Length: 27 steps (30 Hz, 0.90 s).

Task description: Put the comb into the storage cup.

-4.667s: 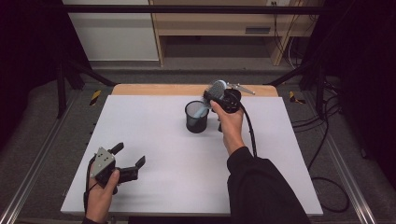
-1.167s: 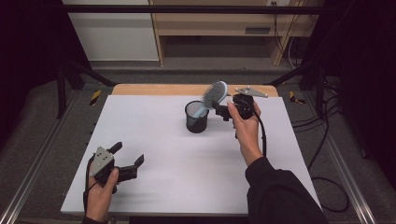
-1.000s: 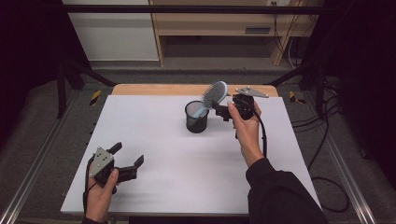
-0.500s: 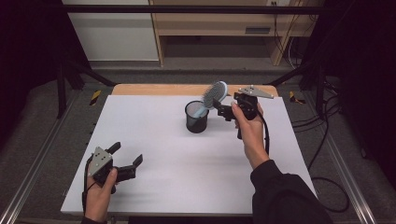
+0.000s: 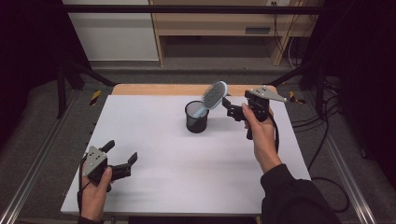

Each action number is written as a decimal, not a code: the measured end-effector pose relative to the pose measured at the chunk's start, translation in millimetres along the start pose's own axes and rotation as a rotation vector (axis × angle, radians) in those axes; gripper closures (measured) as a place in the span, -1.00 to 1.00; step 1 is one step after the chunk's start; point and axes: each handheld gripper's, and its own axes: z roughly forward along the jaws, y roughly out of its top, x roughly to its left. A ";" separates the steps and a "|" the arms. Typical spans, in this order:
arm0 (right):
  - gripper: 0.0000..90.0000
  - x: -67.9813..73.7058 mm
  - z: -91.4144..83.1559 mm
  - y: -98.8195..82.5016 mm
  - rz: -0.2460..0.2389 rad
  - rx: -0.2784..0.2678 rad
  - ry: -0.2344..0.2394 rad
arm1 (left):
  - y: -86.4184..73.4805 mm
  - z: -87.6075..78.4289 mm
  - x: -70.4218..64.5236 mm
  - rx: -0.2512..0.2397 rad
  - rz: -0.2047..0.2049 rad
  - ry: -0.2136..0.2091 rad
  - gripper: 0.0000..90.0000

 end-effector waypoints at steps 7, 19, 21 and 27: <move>-0.88 -6.8 -12.9 0.5 -0.010 -0.022 -0.005 | -0.2 -1.5 3.1 -0.007 -0.009 0.005 -0.93; -0.90 -15.0 -32.9 0.8 -0.029 -0.054 -0.021 | -0.5 -4.4 4.8 -0.013 -0.019 0.011 -0.93; -0.90 -15.4 -35.7 0.5 -0.036 -0.057 -0.018 | -0.3 -5.1 5.3 -0.013 -0.019 0.014 -0.94; -0.90 -18.0 -44.3 1.5 -0.042 -0.070 -0.017 | -0.5 -6.0 6.7 -0.019 -0.021 0.016 -0.94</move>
